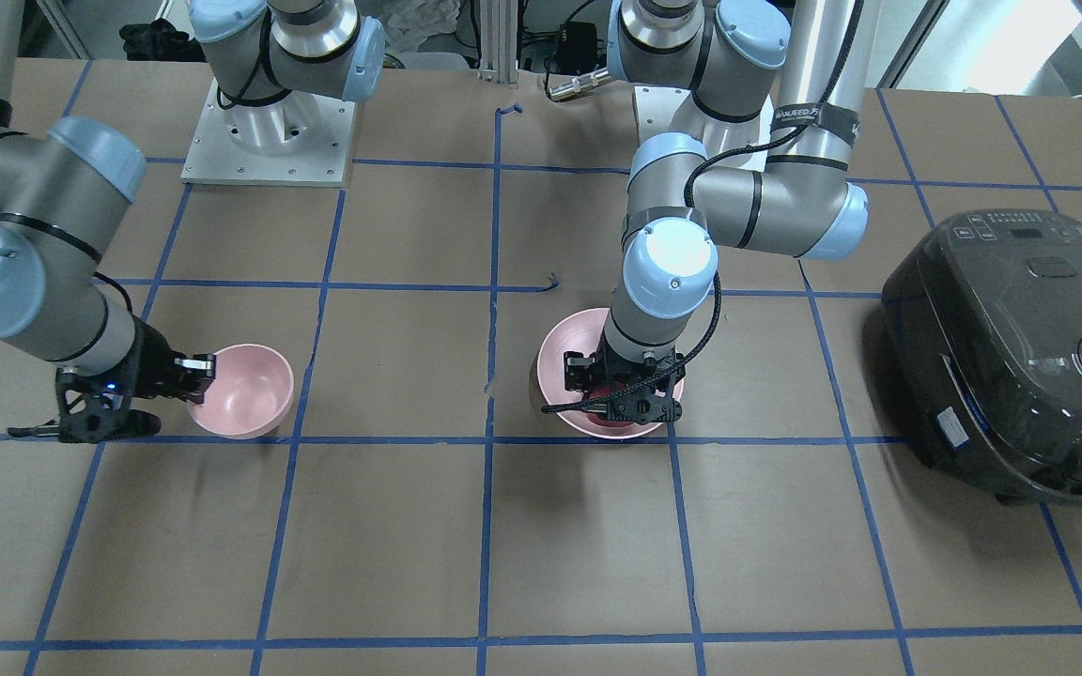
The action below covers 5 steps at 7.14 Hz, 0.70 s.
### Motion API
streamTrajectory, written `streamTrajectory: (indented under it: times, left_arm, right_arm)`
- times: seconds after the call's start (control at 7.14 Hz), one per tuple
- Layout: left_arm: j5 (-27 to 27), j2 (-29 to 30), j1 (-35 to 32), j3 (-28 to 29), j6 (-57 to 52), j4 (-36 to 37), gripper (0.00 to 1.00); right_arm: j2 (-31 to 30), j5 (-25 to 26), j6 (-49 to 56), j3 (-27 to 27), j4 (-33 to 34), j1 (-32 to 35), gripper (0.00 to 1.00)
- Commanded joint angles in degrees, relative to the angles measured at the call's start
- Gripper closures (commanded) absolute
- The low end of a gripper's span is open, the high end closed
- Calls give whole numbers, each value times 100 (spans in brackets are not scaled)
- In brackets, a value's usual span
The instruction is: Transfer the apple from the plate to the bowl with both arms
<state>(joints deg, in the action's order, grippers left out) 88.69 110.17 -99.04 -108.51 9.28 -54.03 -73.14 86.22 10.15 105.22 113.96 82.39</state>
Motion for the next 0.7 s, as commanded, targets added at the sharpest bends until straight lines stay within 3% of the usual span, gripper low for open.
streamTrajectory:
  times: [0.0,0.42,0.56]
  left_arm:
    - [-53,-187,-62,153,73,7,80]
    - [-36,-381,-229,365,48,-160,85]
    - [-62,-338,-256,383,109,-160,86]
  right_arm:
    - [28,-106,-1775,-45,125,1196,100]
    - [37,-62,-1824,218,135,1288,100]
    - [28,-53,-1867,314,127,1288,79]
